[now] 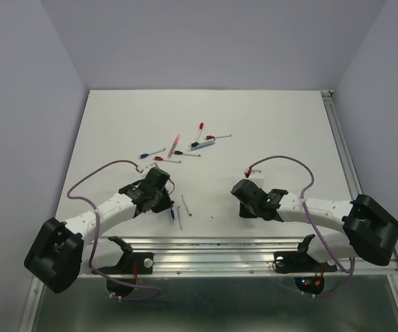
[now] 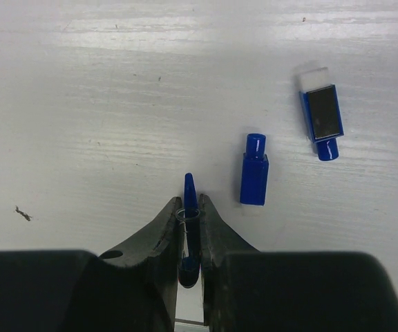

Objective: Open the pen caps

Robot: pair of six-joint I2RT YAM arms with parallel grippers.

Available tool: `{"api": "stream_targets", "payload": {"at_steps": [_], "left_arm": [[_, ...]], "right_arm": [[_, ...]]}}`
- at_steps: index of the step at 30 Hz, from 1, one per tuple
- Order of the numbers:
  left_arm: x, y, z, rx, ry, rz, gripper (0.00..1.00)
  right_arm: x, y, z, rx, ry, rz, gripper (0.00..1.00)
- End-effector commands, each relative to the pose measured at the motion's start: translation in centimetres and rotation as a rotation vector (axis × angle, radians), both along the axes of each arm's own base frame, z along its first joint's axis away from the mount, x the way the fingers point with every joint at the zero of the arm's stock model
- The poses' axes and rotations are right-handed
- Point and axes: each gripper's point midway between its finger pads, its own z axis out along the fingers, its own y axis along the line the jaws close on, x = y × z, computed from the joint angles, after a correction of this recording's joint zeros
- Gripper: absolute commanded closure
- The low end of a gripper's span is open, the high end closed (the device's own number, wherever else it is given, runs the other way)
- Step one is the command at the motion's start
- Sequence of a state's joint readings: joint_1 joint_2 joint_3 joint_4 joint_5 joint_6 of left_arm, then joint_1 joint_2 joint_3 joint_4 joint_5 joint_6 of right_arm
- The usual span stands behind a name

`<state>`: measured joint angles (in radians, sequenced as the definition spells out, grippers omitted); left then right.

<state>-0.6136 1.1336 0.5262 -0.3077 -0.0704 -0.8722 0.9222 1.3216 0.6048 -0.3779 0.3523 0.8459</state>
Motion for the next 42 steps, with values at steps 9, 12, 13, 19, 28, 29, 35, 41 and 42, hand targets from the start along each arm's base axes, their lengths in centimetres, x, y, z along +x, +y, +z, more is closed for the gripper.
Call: {"api": "stream_targets", "payload": {"at_steps": [9,12,13,19,28,29,35,41,42], "left_arm": [[-0.7,-1.1,-1.0,-0.028,0.031,-0.048,0.92],[-0.8,-1.3,-0.9,-0.03,0.033,-0.057,0.83],[-0.8,-1.4,-0.9,-0.033,0.033,-0.059,0.82],[-0.8,-1.5,-0.5,-0.037,0.026,-0.057,0.58],[1.2,-1.3,3.5,-0.031,-0.089,-0.037,0.27],[1.7,-1.3,4.6,-0.032,-0.116,-0.026,0.25],[5.1,1.0,8.6,0.056,-0.243,0.143,0.01],[9.9,3.4,10.7,0.114,-0.255,0.308,0.01],[10.5,3.6,10.7,0.115,-0.246,0.325,0.01]], "right_arm": [[1.0,-1.6,0.9,-0.066,-0.034,-0.088,0.75],[1.0,-1.6,1.0,-0.058,-0.035,-0.095,0.69],[1.0,-1.6,1.1,-0.054,-0.038,-0.095,0.68],[1.0,-1.4,1.5,-0.04,-0.041,-0.093,0.67],[1.1,-0.6,5.2,0.046,-0.094,-0.037,0.43],[1.2,-0.1,6.5,0.085,-0.118,-0.019,0.39],[1.4,1.0,11.4,0.208,-0.225,0.057,0.0],[1.9,0.4,13.3,0.242,-0.301,0.032,0.0],[2.0,0.2,13.3,0.234,-0.303,0.026,0.0]]}}
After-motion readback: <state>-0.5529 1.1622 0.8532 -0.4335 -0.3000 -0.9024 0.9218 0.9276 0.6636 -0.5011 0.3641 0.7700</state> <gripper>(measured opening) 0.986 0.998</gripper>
